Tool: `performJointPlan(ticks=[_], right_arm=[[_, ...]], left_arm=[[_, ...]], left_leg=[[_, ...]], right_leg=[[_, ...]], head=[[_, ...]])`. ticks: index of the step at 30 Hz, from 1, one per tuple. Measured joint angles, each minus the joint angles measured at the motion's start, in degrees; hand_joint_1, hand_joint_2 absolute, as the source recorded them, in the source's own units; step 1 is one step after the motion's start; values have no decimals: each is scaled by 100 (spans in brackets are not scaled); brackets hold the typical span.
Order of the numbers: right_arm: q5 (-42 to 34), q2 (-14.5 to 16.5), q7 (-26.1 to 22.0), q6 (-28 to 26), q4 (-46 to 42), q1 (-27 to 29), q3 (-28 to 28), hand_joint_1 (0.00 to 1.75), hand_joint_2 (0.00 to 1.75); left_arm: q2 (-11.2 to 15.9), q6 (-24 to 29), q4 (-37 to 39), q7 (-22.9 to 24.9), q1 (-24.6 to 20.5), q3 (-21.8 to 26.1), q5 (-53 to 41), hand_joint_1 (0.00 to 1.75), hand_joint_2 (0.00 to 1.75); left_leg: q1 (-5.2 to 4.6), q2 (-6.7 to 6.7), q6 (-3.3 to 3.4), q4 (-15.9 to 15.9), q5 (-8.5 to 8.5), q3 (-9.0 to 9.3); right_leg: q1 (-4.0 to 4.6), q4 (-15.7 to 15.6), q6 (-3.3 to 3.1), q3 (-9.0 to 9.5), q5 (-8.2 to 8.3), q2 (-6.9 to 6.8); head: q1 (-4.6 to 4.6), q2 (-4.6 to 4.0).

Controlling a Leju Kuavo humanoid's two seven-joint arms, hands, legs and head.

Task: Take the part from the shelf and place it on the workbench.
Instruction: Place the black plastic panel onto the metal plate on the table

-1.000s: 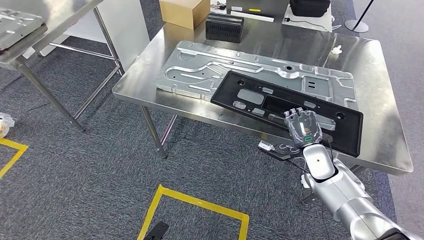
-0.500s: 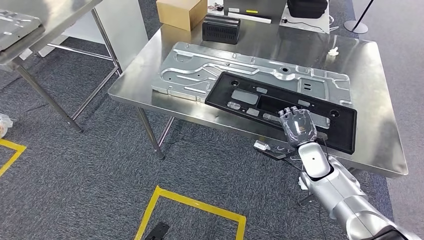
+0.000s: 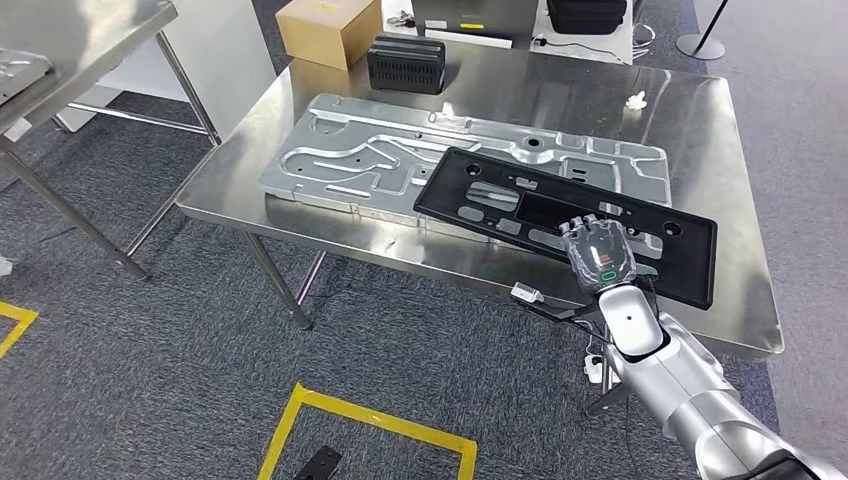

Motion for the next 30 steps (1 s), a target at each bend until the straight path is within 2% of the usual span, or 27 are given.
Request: performJointPlan(ticks=[1, 2, 3, 5, 7, 8, 10, 11, 12, 13, 15, 16, 17, 19, 22, 23, 24, 26, 27, 28, 29, 30], right_arm=[[0, 2, 4, 7, 3, -8, 5, 173, 175], [0, 4, 9, 17, 6, -15, 14, 173, 175], [0, 7, 12, 30, 10, -16, 24, 173, 175], [0, 9, 11, 47, 14, -10, 38, 173, 175], [-1, 3, 9, 57, 16, -9, 39, 173, 175], [-1, 1, 9, 65, 17, -17, 39, 173, 175], [-2, -3, 7, 91, 23, -24, 48, 173, 175], [-2, -3, 5, 105, 32, -20, 62, 173, 175], [-2, -4, 0, 118, 44, -15, 81, 173, 175], [-2, -4, -5, 126, 54, -13, 104, 173, 175], [-2, -1, -23, 136, 63, -29, 141, 173, 175], [-2, 6, -33, 146, 64, -52, 163, 173, 175], [-2, 17, -46, 162, 64, -85, 195, 173, 175], [-2, 74, -72, 202, 63, -145, 284, 173, 175], [-2, 219, -120, 271, 53, -230, 431, 173, 175], [-2, 285, -136, 300, 49, -276, 490, 173, 175], [-2, 357, -148, 330, 45, -322, 553, 173, 175], [-2, 470, -172, 374, 45, -380, 664, 173, 175], [-2, 513, -181, 387, 45, -390, 710, 173, 175], [-2, 541, -187, 396, 45, -394, 745, 173, 175], [-2, 564, -191, 401, 45, -400, 773, 173, 175], [-2, 582, -194, 403, 44, -413, 792, 173, 175]], left_arm=[[7, 2, 2, 0, 3, 0, 0, 0, 175], [12, 5, 3, -1, 3, 0, 0, 0, 175], [15, 9, 5, -1, 5, 0, -1, 0, 175], [5, 14, 5, -5, 13, -1, -2, 0, 175], [0, 14, 5, -14, 25, 1, -3, 0, 175], [-5, 10, 5, -20, 24, 1, -3, 0, 175], [-21, 1, 5, -27, 22, 0, -4, 0, 175], [-31, -4, 5, -28, 27, -1, -3, 0, 175], [-38, -4, 5, -27, 35, 0, -3, 0, 175], [-44, -3, 5, -27, 44, 0, -3, 0, 175], [-52, 0, 6, -26, 52, 0, -5, 0, 175], [-55, 1, 6, -26, 47, 1, -7, 0, 175], [-58, 1, 5, -24, 39, 2, -12, 0, 175], [-65, -1, 6, -14, 29, 4, -33, 0, 175], [-69, -5, 6, 7, 27, 3, -73, 0, 175], [-68, -7, 5, 12, 21, 3, -84, 0, 175], [-68, -8, 5, 13, 16, 2, -92, 0, 175], [-68, -10, 6, 14, 12, 2, -101, 0, 175], [-68, -11, 6, 14, 17, 2, -101, 0, 175], [-68, -12, 6, 15, 25, 2, -101, 0, 175], [-68, -12, 6, 15, 33, 2, -101, 0, 175], [-68, -12, 6, 15, 39, 2, -102, 0, 175]], left_leg=[[-41, -10, 82, -334, 157, 136], [-80, -17, 137, -576, 226, 239], [-109, -23, 170, -708, 227, 296], [-120, -19, 156, -832, 206, 351], [-75, -11, 150, -963, 222, 451], [-48, -5, 147, -1017, 221, 509], [-27, 0, 146, -1051, 179, 597], [-20, 0, 140, -1046, 144, 632], [-11, -2, 129, -1037, 103, 671], [1, -5, 112, -1020, 56, 717], [25, -7, 62, -973, -57, 820], [27, -6, 31, -955, -108, 851], [23, -6, -4, -941, -146, 866], [10, 1, -72, -948, -181, 872], [24, 17, -179, -875, -278, 880], [29, 18, -207, -699, -371, 806], [35, 16, -226, -389, -506, 650], [35, 15, -248, 398, -770, 195], [35, 16, -252, 685, -803, -7], [34, 16, -245, 747, -702, -111], [33, 16, -230, 574, -485, -102], [33, 16, -208, 215, -199, 4]], right_leg=[[23, 1, 4, 22, -28, 8], [16, -1, 19, 26, -46, 15], [0, -8, 42, 20, -55, 21], [-19, -49, 105, 23, -58, 29], [-12, 50, 161, -10, -131, 6], [-16, 261, 189, -115, -231, -7], [-65, 969, 248, -522, -483, -28], [-91, 1278, 278, -734, -537, -32], [-116, 1414, 307, -871, -478, -38], [-136, 1319, 332, -894, -297, -47], [-166, 617, 362, -656, 218, -78], [-162, 286, 362, -510, 378, -96], [-149, 56, 343, -409, 445, -103], [-107, -47, 282, -362, 396, -99], [-122, -93, 155, -311, 347, -74], [-134, -109, 112, -277, 331, -66], [-136, -118, 74, -241, 309, -60], [-119, -119, 28, -175, 252, -54], [-108, -118, 19, -135, 220, -55], [-98, -116, 21, -89, 184, -55], [-91, -113, 28, -37, 145, -56], [-87, -110, 38, 19, 104, -56]], head=[[8, 0], [6, 0], [5, 0], [-12, 0], [-7, 0], [-4, 0], [1, 0], [1, 0], [2, 0], [2, 0], [2, 0], [5, 0], [6, 0], [6, 0], [-5, 0], [-12, 0], [-19, 0], [-28, 0], [-28, 0], [-28, 0], [-29, 0], [-29, 0]])
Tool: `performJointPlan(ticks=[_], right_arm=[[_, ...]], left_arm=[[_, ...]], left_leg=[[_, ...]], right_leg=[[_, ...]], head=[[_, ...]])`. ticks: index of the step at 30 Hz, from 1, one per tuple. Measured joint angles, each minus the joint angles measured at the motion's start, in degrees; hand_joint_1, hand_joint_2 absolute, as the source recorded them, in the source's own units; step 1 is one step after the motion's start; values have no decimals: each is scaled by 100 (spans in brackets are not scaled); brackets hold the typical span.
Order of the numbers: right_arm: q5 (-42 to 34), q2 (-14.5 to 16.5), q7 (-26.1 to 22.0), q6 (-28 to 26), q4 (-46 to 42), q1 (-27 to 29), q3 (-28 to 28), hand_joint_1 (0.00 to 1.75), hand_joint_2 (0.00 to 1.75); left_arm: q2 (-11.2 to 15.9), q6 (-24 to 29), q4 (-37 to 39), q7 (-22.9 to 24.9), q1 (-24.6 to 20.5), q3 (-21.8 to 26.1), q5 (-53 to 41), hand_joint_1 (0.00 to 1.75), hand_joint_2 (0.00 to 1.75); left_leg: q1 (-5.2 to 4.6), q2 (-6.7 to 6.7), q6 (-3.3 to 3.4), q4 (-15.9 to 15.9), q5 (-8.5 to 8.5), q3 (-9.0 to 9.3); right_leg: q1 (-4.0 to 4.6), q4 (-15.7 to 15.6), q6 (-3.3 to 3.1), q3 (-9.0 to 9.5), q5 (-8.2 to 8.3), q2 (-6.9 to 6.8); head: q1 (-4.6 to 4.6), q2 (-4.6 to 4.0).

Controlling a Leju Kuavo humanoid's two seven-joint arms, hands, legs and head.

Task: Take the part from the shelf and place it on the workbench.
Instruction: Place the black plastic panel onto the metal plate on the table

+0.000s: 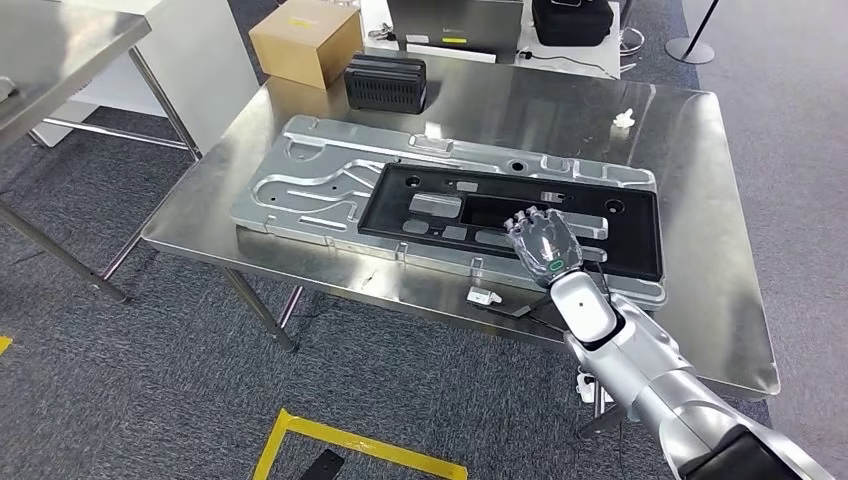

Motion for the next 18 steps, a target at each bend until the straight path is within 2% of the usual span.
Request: performJointPlan(ticks=[1, 2, 3, 6, 8, 9, 11, 12, 13, 14, 16, 17, 18], right_arm=[[0, 13, -7, 4, 0, -21, 18, 173, 175], [0, 26, -19, 12, 1, -50, 37, 173, 175], [0, 38, -36, 24, 1, -77, 61, 173, 175], [0, 64, -87, 63, 1, -121, 135, 173, 175], [0, 72, -103, 69, 0, -143, 168, 173, 175], [0, 73, -105, 69, -1, -158, 184, 173, 175], [0, 74, -104, 70, 1, -175, 225, 173, 175], [0, 74, -105, 71, 1, -169, 245, 173, 175], [0, 75, -105, 72, 2, -158, 261, 173, 175], [0, 76, -107, 73, 3, -150, 271, 173, 175], [0, 77, -107, 75, 4, -157, 279, 173, 175], [0, 77, -107, 76, 4, -169, 281, 173, 175], [0, 81, -108, 77, 4, -184, 283, 173, 175]], left_arm=[[1, 1, 1, 0, 4, 1, 0, 0, 175], [1, 1, 1, 0, 5, 1, 0, 0, 175], [1, 0, 1, -1, 3, 2, 1, 0, 175], [-1, -7, 2, -7, 3, 2, 3, 0, 175], [-2, -17, 2, -15, 11, 2, 3, 0, 175], [-3, -24, 1, -21, 11, 3, 3, 0, 175], [-2, -33, 2, -32, 14, 4, 3, 0, 175], [-2, -37, 2, -34, 19, 4, 3, 0, 175], [-2, -39, 2, -34, 24, 4, 3, 0, 175], [-2, -43, 2, -35, 29, 4, 3, 0, 175], [-6, -48, 2, -36, 35, 4, 3, 0, 175], [-12, -50, 2, -38, 32, 4, 2, 0, 175], [-18, -51, 2, -40, 28, 5, 2, 0, 175]], left_leg=[[-7, -5, 23, -399, 239, 146], [-17, -9, 45, -749, 381, 286], [-27, -12, 62, -960, 433, 377], [-31, -17, 134, -1090, 378, 452], [-14, -22, 202, -1139, 367, 506], [-5, -22, 234, -1157, 357, 537], [-13, -22, 277, -1162, 310, 585], [-16, -25, 286, -1160, 282, 612], [-19, -31, 289, -1158, 250, 647], [-23, -39, 289, -1157, 217, 692], [-34, -53, 279, -1162, 139, 800], [-48, -54, 263, -1163, 103, 842], [-54, -52, 242, -1166, 74, 866]], right_leg=[[8, 5, 18, 48, -42, 1], [20, 14, 41, 77, -78, 9], [29, 14, 68, 91, -102, 17], [35, -12, 165, 105, -149, 29], [17, 155, 231, 42, -257, 15], [8, 412, 258, -87, -376, 6], [1, 1167, 299, -519, -635, -3], [0, 1471, 308, -728, -685, -3], [1, 1586, 307, -852, -621, -3], [3, 1479, 293, -867, -447, -3], [32, 750, 208, -623, 81, -6], [58, 394, 149, -473, 261, -13], [85, 132, 95, -361, 348, -21]], head=[[2, 0], [2, 0], [4, 0], [5, 0], [10, 0], [13, 0], [16, 0], [16, 0], [16, 0], [16, 0], [17, 0], [14, 0], [13, 0]])
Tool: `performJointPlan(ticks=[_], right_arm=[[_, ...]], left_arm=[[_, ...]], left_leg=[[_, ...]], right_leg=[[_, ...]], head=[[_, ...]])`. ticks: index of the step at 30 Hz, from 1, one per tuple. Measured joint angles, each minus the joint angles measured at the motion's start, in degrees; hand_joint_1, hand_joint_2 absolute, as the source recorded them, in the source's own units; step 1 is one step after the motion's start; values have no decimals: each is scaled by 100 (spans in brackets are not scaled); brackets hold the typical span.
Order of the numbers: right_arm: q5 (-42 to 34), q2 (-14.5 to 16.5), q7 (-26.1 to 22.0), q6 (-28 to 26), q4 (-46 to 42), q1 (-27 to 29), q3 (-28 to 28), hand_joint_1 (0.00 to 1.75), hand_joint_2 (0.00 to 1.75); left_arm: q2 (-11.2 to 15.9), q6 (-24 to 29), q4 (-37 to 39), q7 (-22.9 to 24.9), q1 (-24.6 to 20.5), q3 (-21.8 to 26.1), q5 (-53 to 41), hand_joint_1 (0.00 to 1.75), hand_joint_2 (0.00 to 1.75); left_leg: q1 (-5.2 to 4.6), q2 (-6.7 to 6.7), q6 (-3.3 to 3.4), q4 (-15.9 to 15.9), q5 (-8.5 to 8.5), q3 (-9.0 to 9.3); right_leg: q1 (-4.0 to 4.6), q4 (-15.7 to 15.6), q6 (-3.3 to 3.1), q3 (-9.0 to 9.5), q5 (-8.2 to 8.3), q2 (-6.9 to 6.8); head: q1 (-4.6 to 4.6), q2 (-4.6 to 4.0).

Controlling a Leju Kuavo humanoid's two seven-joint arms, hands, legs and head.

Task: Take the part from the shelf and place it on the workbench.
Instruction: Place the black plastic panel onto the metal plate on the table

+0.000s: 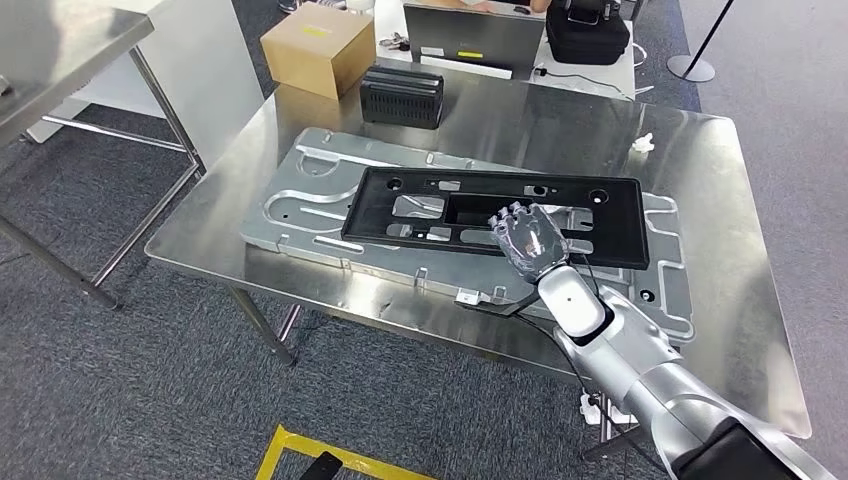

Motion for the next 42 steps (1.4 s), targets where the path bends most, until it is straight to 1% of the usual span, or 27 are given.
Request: performJointPlan(ticks=[3, 5, 6, 7, 9, 10, 11, 12, 14, 15, 16, 20, 21, 22, 24, 25, 26, 27, 29, 31, 33, 35, 37, 38, 40, 41, 42], right_arm=[[-3, 22, -1, 2, 0, -24, 7, 173, 175], [-19, 25, 7, 0, 1, -25, 8, 173, 175], [-28, 25, 13, -1, 1, -30, 8, 173, 175], [-36, 29, 21, -3, 1, -33, 8, 173, 175], [-43, 37, 29, -4, 1, -26, 9, 173, 175], [-43, 39, 31, -5, 4, -11, 10, 173, 175], [-44, 39, 31, -5, 9, 6, 11, 173, 175], [-45, 38, 31, -4, 14, 19, 12, 173, 175], [-50, 40, 36, -3, 22, 27, 14, 173, 175], [-52, 43, 46, -2, 26, 22, 14, 173, 175], [-52, 46, 56, -3, 31, 18, 14, 173, 175], [-50, 59, 82, -13, 52, 11, 16, 173, 175], [-50, 61, 92, -19, 54, 3, 16, 173, 175], [-50, 62, 106, -27, 55, -6, 16, 173, 175], [-50, 62, 137, -46, 60, -10, 16, 173, 175], [-50, 62, 146, -52, 64, -4, 16, 173, 175], [-50, 62, 153, -56, 72, 3, 16, 173, 175], [-50, 62, 157, -57, 80, 7, 16, 173, 175], [-50, 60, 170, -60, 92, -5, 15, 173, 175], [-50, 54, 186, -74, 99, -35, 14, 173, 175], [-50, 51, 193, -87, 103, -60, 14, 173, 175], [-50, 49, 194, -90, 101, -66, 13, 173, 175], [-50, 42, 203, -90, 101, -80, 12, 173, 175], [-50, 39, 207, -90, 102, -88, 12, 173, 175], [-50, 38, 209, -90, 104, -90, 11, 86, 87], [-50, 37, 208, -90, 106, -76, 11, 43, 44], [-50, 34, 208, -92, 108, -60, 10, 0, 0]], left_arm=[[-12, -7, -2, -3, -9, 1, -4, 0, 175], [-12, -4, -2, -5, -7, 1, -7, 0, 175], [-11, 2, -2, -6, -8, 1, -8, 0, 175], [-10, 8, -2, -7, -9, 2, -9, 0, 175], [-8, 13, -2, -8, -8, 2, -9, 0, 175], [-5, 13, -2, -8, 0, 3, -9, 0, 175], [-3, 14, -2, -8, 8, 3, -9, 0, 175], [-1, 15, -2, -8, 14, 4, -9, 0, 175], [3, 21, -2, -8, 17, 4, -9, 0, 175], [3, 25, -2, -6, 15, 4, -10, 0, 175], [4, 28, -2, -3, 12, 5, -12, 0, 175], [5, 44, -2, 9, 6, 6, -33, 0, 175], [5, 45, -2, 9, 4, 6, -44, 0, 175], [5, 45, -2, 9, 2, 6, -54, 0, 175], [5, 46, -2, 9, 1, 6, -67, 0, 175], [5, 47, -2, 9, 4, 6, -69, 0, 175], [5, 48, -2, 9, 9, 6, -70, 0, 175], [6, 49, -2, 9, 13, 6, -70, 0, 175], [2, 60, -2, 11, 20, 6, -70, 0, 175], [-11, 80, -1, 24, 17, 7, -73, 0, 175], [-22, 90, -2, 42, 11, 8, -81, 0, 175], [-27, 91, -2, 49, 10, 8, -93, 0, 175], [-28, 86, -2, 45, 6, 8, -118, 0, 175], [-26, 84, -2, 26, 6, 8, -150, 0, 175], [-17, 92, -2, -47, 5, 1, -244, 0, 175], [-13, 113, -2, -80, 7, -5, -294, 0, 175], [-10, 133, -2, -100, 8, -14, -341, 0, 175]], left_leg=[[1, 13, -72, -54, -37, 42], [-2, 22, -124, -16, -103, 70], [-1, 24, -151, 139, -186, 12], [9, 26, -179, 416, -301, -123], [37, 26, -233, 1225, -562, -619], [54, 27, -263, 1530, -589, -858], [70, 28, -290, 1648, -507, -1011], [86, 30, -312, 1497, -288, -1019], [120, 32, -351, 738, 265, -774], [124, 28, -343, 386, 412, -633], [121, 24, -319, 170, 465, -546], [93, 10, -132, 110, 354, -497], [98, 9, -91, 100, 337, -473], [102, 10, -57, 93, 318, -446], [82, 13, -11, 93, 265, -402], [68, 13, 2, 94, 237, -375], [51, 8, 12, 94, 206, -336], [32, 0, 18, 94, 173, -289], [2, -15, 24, 88, 98, -177], [-15, -15, 2, 77, 40, -113], [-12, 0, -44, 55, 12, -96], [-25, 21, -101, 38, -26, -54], [-29, 29, -156, 313, -174, -149], [-7, 31, -180, 628, -299, -313], [30, 31, -236, 1350, -518, -772], [48, 32, -261, 1546, -507, -942], [63, 33, -283, 1518, -367, -1007]], right_leg=[[38, -192, -83, 93, -57, -5], [-11, -309, -118, 207, -65, -3], [-39, -367, -133, 275, -69, -4], [-66, -410, -149, 338, -80, -6], [-73, -416, -165, 401, -132, -5], [-78, -410, -160, 436, -170, -3], [-85, -400, -147, 476, -213, 1], [-98, -380, -126, 520, -263, 5], [-126, -306, -55, 603, -397, 12], [-125, -252, -10, 618, -462, 19], [-117, -215, 32, 619, -511, 24], [-121, -173, 143, 614, -612, 24], [-128, -29, 165, 552, -688, 17], [-131, 235, 181, 415, -804, 11], [-128, 1033, 192, -57, -1070, 4], [-125, 1356, 187, -284, -1126, 3], [-116, 1489, 167, -429, -1059, 4], [-100, 1406, 131, -464, -882, 4], [-35, 708, -7, -262, -334, 5], [37, 98, -146, -18, -56, -7], [77, -84, -201, 69, -89, -16], [48, -207, -206, 161, -108, -13], [-11, -328, -215, 299, -113, -22], [-24, -353, -219, 348, -126, -26], [-33, -341, -227, 395, -176, -23], [-37, -326, -219, 418, -213, -18], [-43, -302, -205, 446, -256, -13]], head=[[-7, 0], [-11, 0], [-17, 0], [-22, 0], [-30, 0], [-30, 0], [-31, 0], [-29, 0], [-30, 0], [-36, 0], [-39, 0], [-45, 0], [-41, 0], [-39, 0], [-38, 0], [-38, 0], [-38, 0], [-37, 0], [-36, 0], [-57, 0], [-77, 0], [-74, 1], [-85, 1], [-92, 0], [-107, 0], [-110, 0], [-111, 0]])
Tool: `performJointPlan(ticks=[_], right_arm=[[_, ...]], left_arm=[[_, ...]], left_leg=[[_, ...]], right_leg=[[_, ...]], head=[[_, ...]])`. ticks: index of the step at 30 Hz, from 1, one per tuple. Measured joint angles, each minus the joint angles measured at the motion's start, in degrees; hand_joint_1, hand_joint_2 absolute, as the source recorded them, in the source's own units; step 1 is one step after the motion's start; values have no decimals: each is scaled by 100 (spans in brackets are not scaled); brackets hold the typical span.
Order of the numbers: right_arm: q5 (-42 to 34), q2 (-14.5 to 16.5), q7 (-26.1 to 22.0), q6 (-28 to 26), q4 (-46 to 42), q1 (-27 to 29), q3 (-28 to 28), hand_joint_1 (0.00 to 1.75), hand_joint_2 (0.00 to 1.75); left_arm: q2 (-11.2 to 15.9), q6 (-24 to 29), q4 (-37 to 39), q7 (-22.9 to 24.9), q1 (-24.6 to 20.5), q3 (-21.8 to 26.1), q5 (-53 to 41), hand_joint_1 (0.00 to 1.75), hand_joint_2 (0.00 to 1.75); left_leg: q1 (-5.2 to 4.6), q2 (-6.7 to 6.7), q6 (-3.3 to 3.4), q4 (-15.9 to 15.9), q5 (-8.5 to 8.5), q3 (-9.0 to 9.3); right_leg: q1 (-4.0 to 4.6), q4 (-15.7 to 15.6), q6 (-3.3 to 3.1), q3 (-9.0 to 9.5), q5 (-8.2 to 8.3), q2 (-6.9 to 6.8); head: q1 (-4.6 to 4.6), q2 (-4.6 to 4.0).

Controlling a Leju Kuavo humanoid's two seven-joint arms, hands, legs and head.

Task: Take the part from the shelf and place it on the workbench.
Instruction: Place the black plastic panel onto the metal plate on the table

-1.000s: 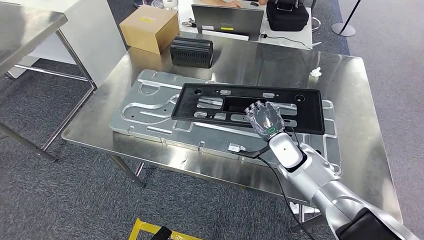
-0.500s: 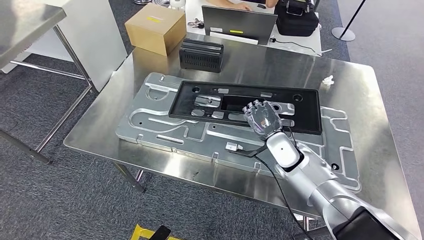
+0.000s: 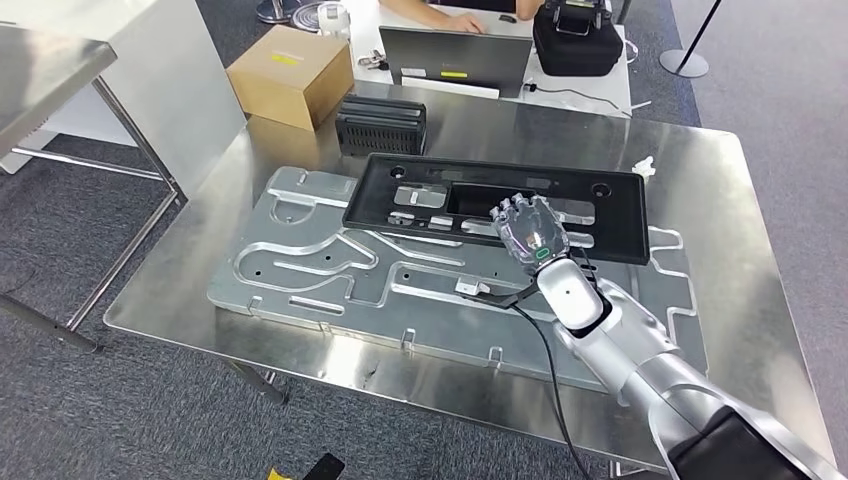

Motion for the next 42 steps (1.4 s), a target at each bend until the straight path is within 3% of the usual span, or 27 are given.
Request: performJointPlan(ticks=[2, 4, 6, 9, 16, 20, 30, 42], right_arm=[[0, -4, 1, -5, 3, 17, -1, 0, 0], [0, -8, 8, -12, 3, 11, -4, 0, 0], [0, -16, 20, -21, 4, 6, -10, 0, 0], [0, -32, 34, -31, 3, 6, -29, 0, 0], [0, -42, 35, -35, 3, 0, -55, 0, 0], [0, -44, 19, -25, 3, 1, -57, 0, 0], [-5, -191, -106, 64, -118, -318, -332, 0, 0], [14, -176, -181, 114, -158, -125, -370, 0, 0]], left_arm=[[5, 20, 0, -4, -3, -26, -84, 0, 175], [8, 17, 0, -10, -15, -52, -129, 0, 175], [6, 25, 0, -24, -21, -61, -109, 0, 175], [7, 25, 0, -49, -11, -61, -47, 0, 175], [7, 16, 0, -55, -23, -61, -33, 0, 175], [7, 7, 0, -56, -24, -61, -29, 0, 0], [9, -89, 0, -73, -22, -58, -27, 0, 0], [7, -160, 0, -88, -53, -38, -38, 0, 0]], left_leg=[[27, 6, -31, -633, 502, 179], [27, 4, -21, -1213, 760, 416], [19, -7, 19, -1349, 738, 474], [12, -20, 54, -1378, 733, 473], [-4, -25, 111, -1377, 702, 477], [-11, -23, 117, -1374, 703, 478], [-9, -20, 123, -1386, 710, 494], [-8, -19, 116, -1416, 715, 512]], right_leg=[[-22, 76, 53, 61, -115, 9], [-13, 169, 128, 64, -219, 21], [15, 216, 145, 34, -256, 29], [18, 179, 90, 47, -249, 25], [14, 116, 114, 80, -247, 18], [6, 110, 200, 80, -243, 19], [19, 130, 226, 73, -242, 20], [20, 132, 217, 74, -248, 24]], head=[[0, 0], [-5, 0], [-2, 0], [8, 0], [8, 0], [8, 0], [8, 0], [8, 0]])
